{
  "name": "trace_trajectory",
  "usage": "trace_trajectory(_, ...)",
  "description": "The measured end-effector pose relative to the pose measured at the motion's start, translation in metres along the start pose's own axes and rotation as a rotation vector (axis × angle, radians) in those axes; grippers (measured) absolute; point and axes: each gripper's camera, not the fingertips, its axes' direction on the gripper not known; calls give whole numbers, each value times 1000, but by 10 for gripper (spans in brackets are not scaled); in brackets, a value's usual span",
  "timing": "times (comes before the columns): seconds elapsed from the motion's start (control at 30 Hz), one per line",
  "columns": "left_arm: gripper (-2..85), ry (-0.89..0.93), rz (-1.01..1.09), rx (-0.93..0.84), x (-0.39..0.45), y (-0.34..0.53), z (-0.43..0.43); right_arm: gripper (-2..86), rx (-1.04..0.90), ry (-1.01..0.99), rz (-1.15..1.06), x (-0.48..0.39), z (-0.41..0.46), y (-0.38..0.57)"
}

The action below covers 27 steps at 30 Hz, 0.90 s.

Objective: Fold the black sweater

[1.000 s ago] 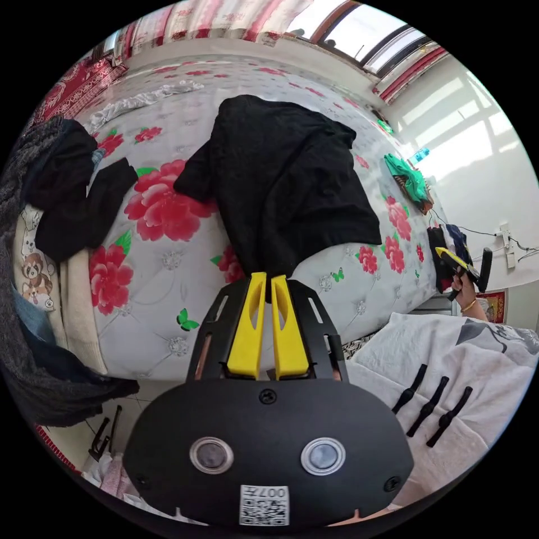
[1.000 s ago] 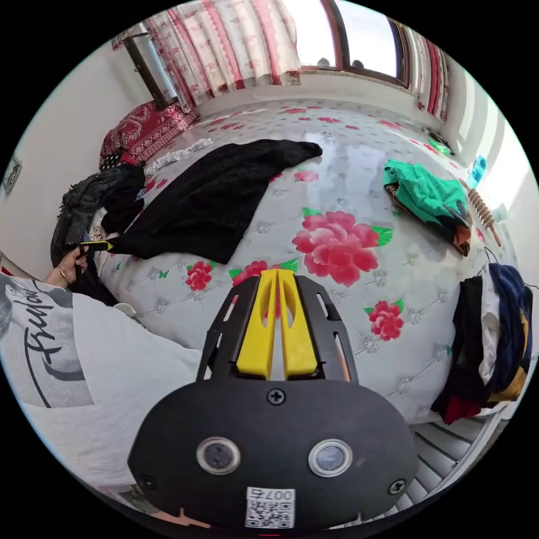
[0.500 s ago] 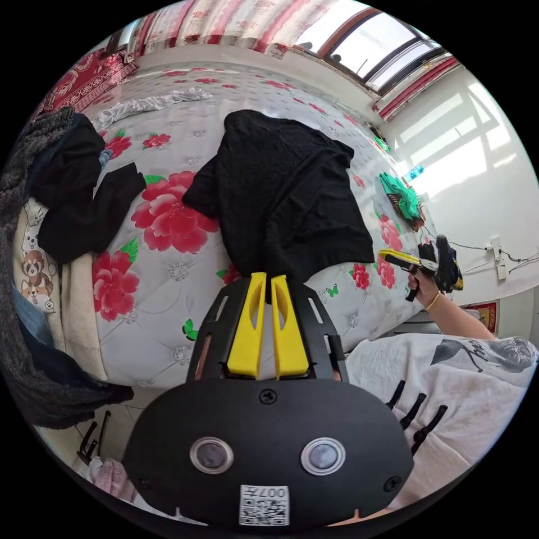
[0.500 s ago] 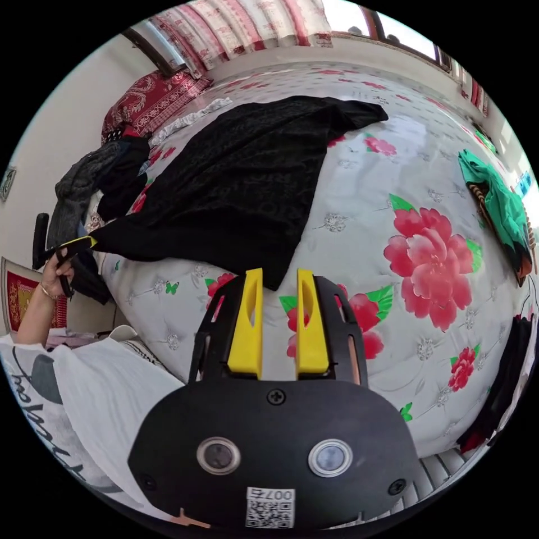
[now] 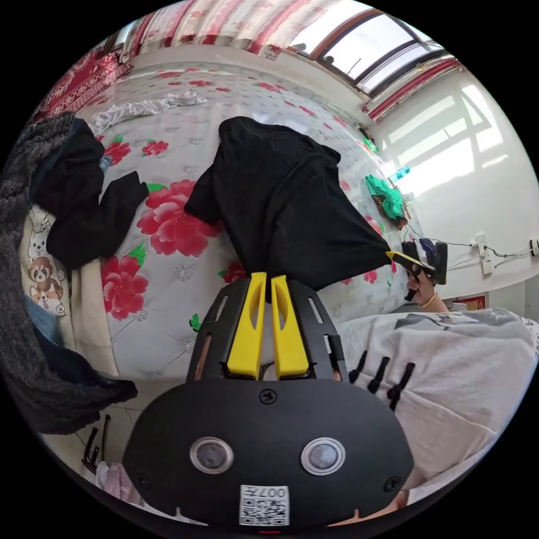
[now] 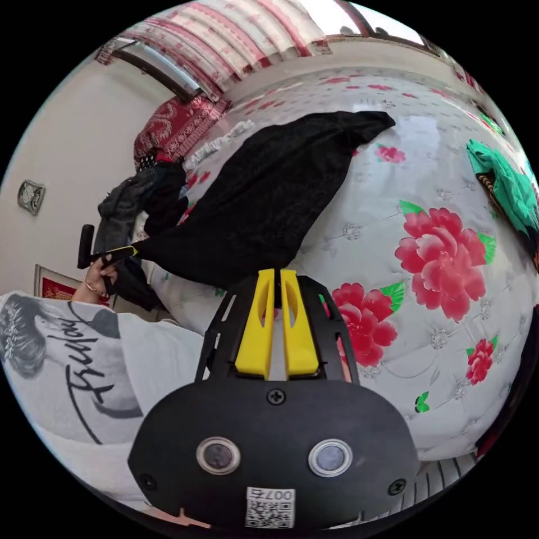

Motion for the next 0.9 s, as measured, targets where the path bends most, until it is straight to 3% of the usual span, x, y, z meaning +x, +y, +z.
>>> trace_trajectory(0.17,-9,288,105,156,30,-1,-88,-1,134,-105,23,-6,-130,46)
trace_trajectory(0.27,-9,291,259,164,54,-15,-121,-1,137,-231,-28,-6,-186,54)
trace_trajectory(0.37,-9,281,311,54,46,-34,-103,-1,102,-268,-24,10,-202,49)
trace_trajectory(0.57,-9,396,-61,-161,-64,-103,36,-2,-211,-306,130,88,-102,-12)
trace_trajectory(0.6,-9,461,-207,-164,-93,-121,65,-2,-254,-302,169,106,-77,-31)
trace_trajectory(0.7,-10,537,-387,-84,-127,-185,91,-2,-254,-236,299,139,-48,-99)
trace_trajectory(0.83,-10,504,-201,102,-87,-311,4,-2,14,-92,174,100,-125,-233)
trace_trajectory(0.9,-10,442,-63,268,-39,-383,-110,-2,111,13,86,58,-182,-285)
